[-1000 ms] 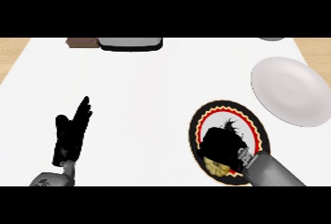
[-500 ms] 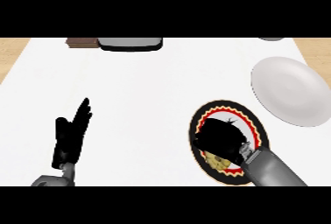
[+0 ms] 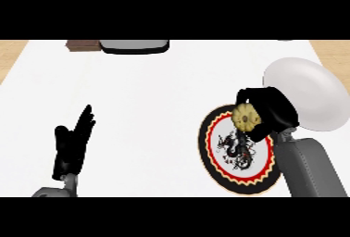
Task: Pick the squash from the plate and place it in the plate
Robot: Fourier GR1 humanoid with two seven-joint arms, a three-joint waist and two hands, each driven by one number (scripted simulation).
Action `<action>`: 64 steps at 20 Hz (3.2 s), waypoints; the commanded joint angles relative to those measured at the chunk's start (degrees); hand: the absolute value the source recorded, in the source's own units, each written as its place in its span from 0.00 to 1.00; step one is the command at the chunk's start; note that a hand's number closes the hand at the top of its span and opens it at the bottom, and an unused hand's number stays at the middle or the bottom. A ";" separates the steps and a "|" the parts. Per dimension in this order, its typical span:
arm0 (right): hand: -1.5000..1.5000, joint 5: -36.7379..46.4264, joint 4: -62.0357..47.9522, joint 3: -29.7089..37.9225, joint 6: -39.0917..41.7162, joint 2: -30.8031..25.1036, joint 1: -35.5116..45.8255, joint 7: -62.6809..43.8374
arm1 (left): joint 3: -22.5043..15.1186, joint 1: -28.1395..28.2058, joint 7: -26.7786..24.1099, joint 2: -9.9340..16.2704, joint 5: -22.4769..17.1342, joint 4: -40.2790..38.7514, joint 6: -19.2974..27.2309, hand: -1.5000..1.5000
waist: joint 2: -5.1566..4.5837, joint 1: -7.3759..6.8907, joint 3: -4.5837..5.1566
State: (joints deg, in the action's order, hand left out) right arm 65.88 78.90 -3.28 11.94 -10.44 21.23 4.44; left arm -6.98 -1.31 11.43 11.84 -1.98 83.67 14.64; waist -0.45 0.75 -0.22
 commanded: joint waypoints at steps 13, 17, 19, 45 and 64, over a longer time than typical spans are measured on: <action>1.00 -7.04 -6.72 22.35 -16.61 -4.02 11.51 -11.29 | 1.81 -3.95 1.95 -0.95 0.07 -1.62 -1.61 0.50 | 0.34 -1.04 0.21; 1.00 -8.68 -14.71 26.08 -20.45 -7.48 12.72 -9.64 | 1.53 -0.89 0.61 -0.83 1.46 0.34 -1.44 0.50 | 0.30 -1.29 0.19; 1.00 -9.03 -20.23 26.64 -20.31 -10.41 16.48 -9.25 | 0.99 -1.51 0.43 -1.28 2.13 -0.75 -2.19 0.50 | 0.28 -1.34 0.20; 0.00 -12.60 -65.59 30.73 -10.87 -25.20 24.65 16.10 | 2.99 -2.48 0.65 -2.10 2.46 -0.45 -3.80 0.50 | -0.48 -3.12 0.00; 0.00 -36.27 -67.77 49.41 7.87 -30.43 18.51 35.33 | 0.77 2.39 1.87 -2.73 4.83 4.76 -3.49 0.50 | -0.13 -2.64 0.00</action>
State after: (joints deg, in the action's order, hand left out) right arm 30.89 11.43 45.99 17.03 -40.43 42.87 36.34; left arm -4.60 -2.72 13.16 9.28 1.37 84.64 10.71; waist -0.77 -1.81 -0.22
